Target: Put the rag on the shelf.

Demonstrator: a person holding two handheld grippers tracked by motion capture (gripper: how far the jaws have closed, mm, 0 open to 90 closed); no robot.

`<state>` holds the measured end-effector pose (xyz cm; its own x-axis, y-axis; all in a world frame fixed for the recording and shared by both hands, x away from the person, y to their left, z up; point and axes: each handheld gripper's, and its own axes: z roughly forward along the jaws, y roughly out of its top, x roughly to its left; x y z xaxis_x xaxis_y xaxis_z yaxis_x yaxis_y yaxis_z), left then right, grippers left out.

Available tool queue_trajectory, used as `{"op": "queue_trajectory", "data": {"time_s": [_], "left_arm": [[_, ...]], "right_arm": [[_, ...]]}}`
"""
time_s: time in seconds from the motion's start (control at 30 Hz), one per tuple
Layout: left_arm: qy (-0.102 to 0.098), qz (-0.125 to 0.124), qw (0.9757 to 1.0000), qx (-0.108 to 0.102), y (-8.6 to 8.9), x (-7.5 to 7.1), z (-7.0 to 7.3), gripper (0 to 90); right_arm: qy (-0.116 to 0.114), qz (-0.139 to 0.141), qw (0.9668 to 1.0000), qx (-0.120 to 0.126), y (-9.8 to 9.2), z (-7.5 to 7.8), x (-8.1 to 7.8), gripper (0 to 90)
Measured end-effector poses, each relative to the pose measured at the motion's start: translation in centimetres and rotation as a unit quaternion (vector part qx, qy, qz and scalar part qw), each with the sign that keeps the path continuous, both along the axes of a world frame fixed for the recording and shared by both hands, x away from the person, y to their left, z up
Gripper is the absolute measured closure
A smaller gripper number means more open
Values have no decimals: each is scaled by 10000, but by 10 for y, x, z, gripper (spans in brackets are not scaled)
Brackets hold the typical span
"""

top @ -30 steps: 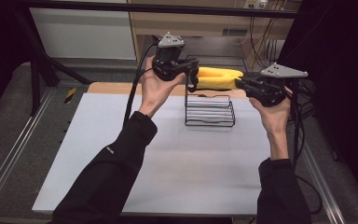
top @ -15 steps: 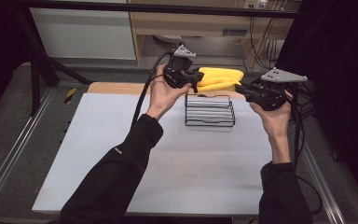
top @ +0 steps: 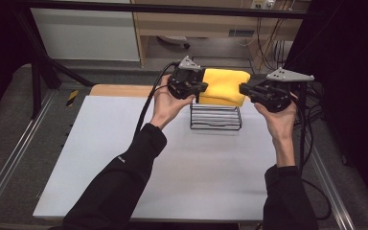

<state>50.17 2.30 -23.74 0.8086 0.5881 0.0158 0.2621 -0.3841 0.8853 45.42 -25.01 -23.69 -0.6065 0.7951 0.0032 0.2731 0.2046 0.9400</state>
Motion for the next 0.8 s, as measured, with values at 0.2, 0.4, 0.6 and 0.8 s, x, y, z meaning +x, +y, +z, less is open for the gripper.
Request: {"op": "queue_trajectory", "data": {"time_s": [0.2,0.4,0.6,0.8], "left_arm": [[-47,13,10000,51,-1,0,-10,898],[-91,64,9999,-18,-5,5,-17,898],[-105,23,9999,-89,8,-6,-17,836],[-100,132,9999,12,36,-22,-14,644]], "right_arm": [[400,-219,9989,-128,-1,-26,11,900],[245,-410,9989,-21,-5,-38,16,891],[-41,-238,9997,48,-5,-33,1,742],[-77,-149,9996,213,0,-26,-16,449]]}}
